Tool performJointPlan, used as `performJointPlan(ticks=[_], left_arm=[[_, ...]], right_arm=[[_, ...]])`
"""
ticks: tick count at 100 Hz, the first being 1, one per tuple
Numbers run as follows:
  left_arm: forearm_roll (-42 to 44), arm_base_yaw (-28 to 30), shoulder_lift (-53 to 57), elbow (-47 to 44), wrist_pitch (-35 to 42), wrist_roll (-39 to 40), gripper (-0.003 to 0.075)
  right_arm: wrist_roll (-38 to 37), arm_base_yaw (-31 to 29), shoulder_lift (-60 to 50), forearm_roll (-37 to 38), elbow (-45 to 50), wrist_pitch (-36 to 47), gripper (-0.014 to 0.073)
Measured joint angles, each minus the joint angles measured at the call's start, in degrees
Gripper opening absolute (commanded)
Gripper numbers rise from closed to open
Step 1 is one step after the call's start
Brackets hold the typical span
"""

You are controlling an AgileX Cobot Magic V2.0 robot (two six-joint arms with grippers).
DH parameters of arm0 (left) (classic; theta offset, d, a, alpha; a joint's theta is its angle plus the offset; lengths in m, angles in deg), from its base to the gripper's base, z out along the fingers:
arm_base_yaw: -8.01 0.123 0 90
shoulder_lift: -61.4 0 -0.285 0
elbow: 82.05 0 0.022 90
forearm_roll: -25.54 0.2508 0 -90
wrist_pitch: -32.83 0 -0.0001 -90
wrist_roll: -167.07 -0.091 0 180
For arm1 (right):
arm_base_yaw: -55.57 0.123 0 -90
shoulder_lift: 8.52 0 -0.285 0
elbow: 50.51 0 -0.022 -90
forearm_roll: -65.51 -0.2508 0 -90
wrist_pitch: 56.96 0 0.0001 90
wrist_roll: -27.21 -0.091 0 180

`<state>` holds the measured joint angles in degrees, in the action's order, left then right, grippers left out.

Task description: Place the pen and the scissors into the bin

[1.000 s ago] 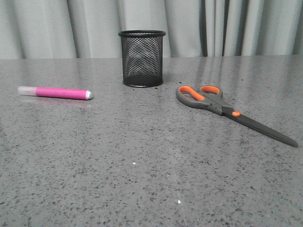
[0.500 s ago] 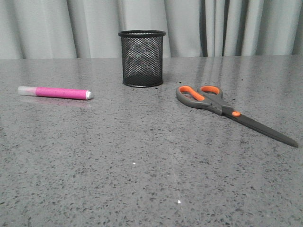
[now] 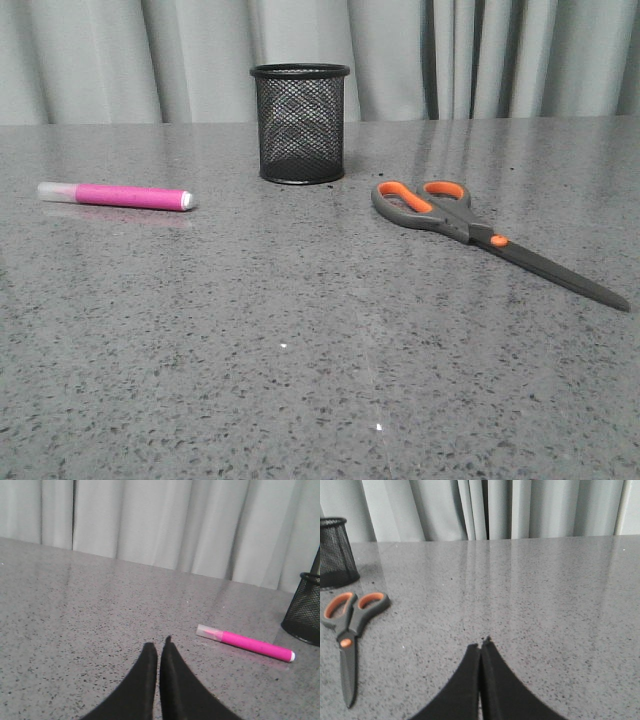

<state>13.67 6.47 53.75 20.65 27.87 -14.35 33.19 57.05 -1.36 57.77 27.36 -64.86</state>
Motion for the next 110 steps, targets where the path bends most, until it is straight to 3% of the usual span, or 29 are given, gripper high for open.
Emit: performJointPlan(ticks=[20,44,58,84,110], left_arm=[[-8.1,0.0,0.0,0.0,0.0,0.0,-0.0019],[-22.5,0.0,0.0,0.0,0.1,0.0,-0.0020],[-25.4,0.0,0.0,0.0,-0.1,0.0,-0.0020],[-18.1,0.0,-0.9,5.9,-6.3,0.1,-0.0020],[-8.1,0.0,-16.3,21.1,-18.6,-5.6,-0.0019]], right_arm=[[0.0,0.0,0.0,-5.8,0.0,1.9,-0.0075],[0.0,0.0,0.0,-22.3,0.0,3.2,-0.0064],[0.0,0.0,0.0,-25.2,-0.4,0.5,-0.0053],[0.1,0.0,7.8,-21.4,-10.3,-7.4,-0.0053],[5.5,0.0,27.9,-17.3,-26.1,-17.4,-0.0053]])
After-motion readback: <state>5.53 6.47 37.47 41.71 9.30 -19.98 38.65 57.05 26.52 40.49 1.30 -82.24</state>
